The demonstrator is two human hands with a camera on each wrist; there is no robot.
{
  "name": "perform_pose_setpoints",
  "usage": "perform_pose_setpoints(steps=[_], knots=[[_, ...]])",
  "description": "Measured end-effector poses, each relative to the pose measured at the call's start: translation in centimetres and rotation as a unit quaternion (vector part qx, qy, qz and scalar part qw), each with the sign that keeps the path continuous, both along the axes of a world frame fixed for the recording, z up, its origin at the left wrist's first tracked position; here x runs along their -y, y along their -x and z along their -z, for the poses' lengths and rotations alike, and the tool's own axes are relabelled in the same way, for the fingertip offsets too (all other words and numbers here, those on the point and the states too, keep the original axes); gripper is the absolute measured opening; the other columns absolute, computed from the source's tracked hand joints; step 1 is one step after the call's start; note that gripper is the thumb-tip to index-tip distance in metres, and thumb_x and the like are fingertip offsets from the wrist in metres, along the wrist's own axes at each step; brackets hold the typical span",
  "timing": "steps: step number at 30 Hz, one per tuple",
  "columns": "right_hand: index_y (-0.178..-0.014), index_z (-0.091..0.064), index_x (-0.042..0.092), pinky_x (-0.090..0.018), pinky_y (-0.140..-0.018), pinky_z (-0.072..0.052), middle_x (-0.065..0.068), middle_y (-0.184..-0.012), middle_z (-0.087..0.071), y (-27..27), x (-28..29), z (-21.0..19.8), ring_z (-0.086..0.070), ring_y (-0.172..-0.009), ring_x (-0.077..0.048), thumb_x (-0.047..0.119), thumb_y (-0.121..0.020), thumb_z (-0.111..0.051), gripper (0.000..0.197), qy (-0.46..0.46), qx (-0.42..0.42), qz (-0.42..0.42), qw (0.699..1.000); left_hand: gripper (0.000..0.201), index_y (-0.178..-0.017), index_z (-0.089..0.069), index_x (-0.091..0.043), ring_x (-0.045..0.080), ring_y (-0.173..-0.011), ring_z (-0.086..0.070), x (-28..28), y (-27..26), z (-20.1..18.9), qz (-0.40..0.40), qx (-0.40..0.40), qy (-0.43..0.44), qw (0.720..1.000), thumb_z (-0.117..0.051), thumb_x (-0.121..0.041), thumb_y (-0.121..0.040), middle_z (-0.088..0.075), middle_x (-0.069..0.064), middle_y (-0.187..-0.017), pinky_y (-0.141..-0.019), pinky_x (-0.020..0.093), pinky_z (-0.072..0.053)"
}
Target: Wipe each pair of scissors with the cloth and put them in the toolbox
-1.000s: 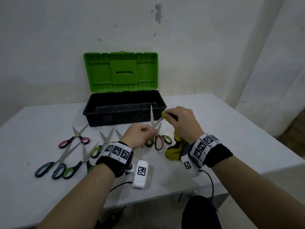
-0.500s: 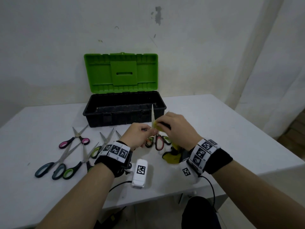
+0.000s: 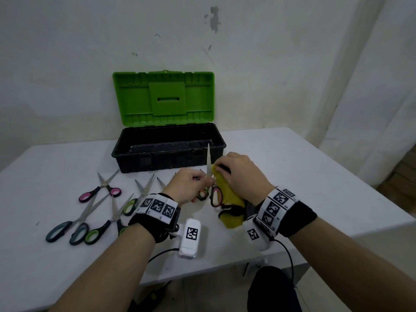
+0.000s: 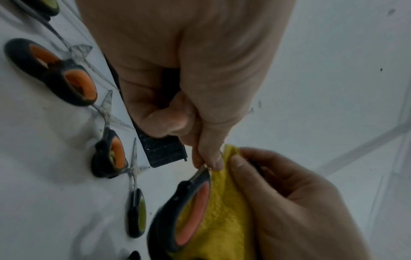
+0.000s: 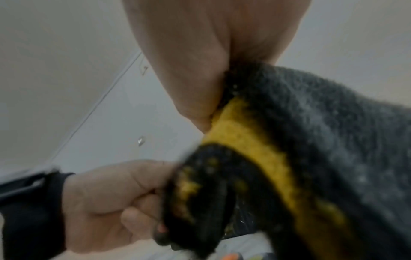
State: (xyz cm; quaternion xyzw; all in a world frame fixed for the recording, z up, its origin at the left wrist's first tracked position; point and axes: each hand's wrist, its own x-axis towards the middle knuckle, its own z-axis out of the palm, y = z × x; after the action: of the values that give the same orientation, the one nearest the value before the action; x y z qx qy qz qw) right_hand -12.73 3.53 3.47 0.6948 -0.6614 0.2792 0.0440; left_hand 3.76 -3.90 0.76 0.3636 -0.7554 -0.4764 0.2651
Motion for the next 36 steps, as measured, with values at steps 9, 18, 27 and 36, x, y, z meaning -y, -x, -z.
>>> perform_pose_setpoints(steps=[9,18,27,36], knots=[[-0.103,-0.066,0.02,-0.039,-0.079,-0.049,-0.001,-0.096,-0.061,2.4,0.3,-1.5,-0.058,-0.09,-0.022,0.028,-0.097,-0.052,0.017,0.063,0.045,0.07,0.995,0.019,-0.079,-0.072,-0.015,0.006,-0.041,-0.04,-0.3,-0.4,-0.6,0.022,-0.026,-0.019,0.999,-0.068,-0.027,-0.093,-0.048,-0.012,-0.048,-0.041,0.022,-0.036],[-0.099,-0.07,0.023,-0.042,-0.077,-0.052,0.001,-0.093,-0.062,2.4,0.4,0.2,-0.06,-0.085,-0.021,0.022,-0.093,-0.059,0.013,0.071,0.043,-0.002,0.997,0.018,-0.081,-0.067,-0.008,0.006,-0.042,-0.034,-0.6,-0.3,-0.4,0.031,-0.077,-0.154,0.985,-0.068,-0.022,-0.092,-0.046,-0.006,-0.053,-0.041,0.02,-0.031],[-0.106,-0.07,0.02,-0.04,-0.075,-0.053,-0.001,-0.097,-0.062,0.2,-0.6,0.9,-0.061,-0.085,-0.022,0.024,-0.095,-0.057,0.017,0.043,-0.001,-0.056,0.998,0.019,-0.078,-0.07,-0.013,0.006,-0.042,-0.04,-0.3,-0.1,-0.6,0.023,-0.013,-0.057,0.998,-0.071,-0.027,-0.091,-0.049,-0.009,-0.051,-0.042,0.023,-0.036],[-0.102,-0.069,0.024,-0.033,-0.077,-0.048,0.0,-0.092,-0.063,3.2,0.5,0.0,-0.059,-0.088,-0.022,0.026,-0.095,-0.056,0.015,0.037,0.056,0.063,0.996,0.018,-0.087,-0.066,-0.004,0.006,-0.043,-0.034,-0.5,-1.2,-1.0,0.014,0.001,-0.119,0.993,-0.072,-0.021,-0.09,-0.05,-0.01,-0.048,-0.042,0.021,-0.026]])
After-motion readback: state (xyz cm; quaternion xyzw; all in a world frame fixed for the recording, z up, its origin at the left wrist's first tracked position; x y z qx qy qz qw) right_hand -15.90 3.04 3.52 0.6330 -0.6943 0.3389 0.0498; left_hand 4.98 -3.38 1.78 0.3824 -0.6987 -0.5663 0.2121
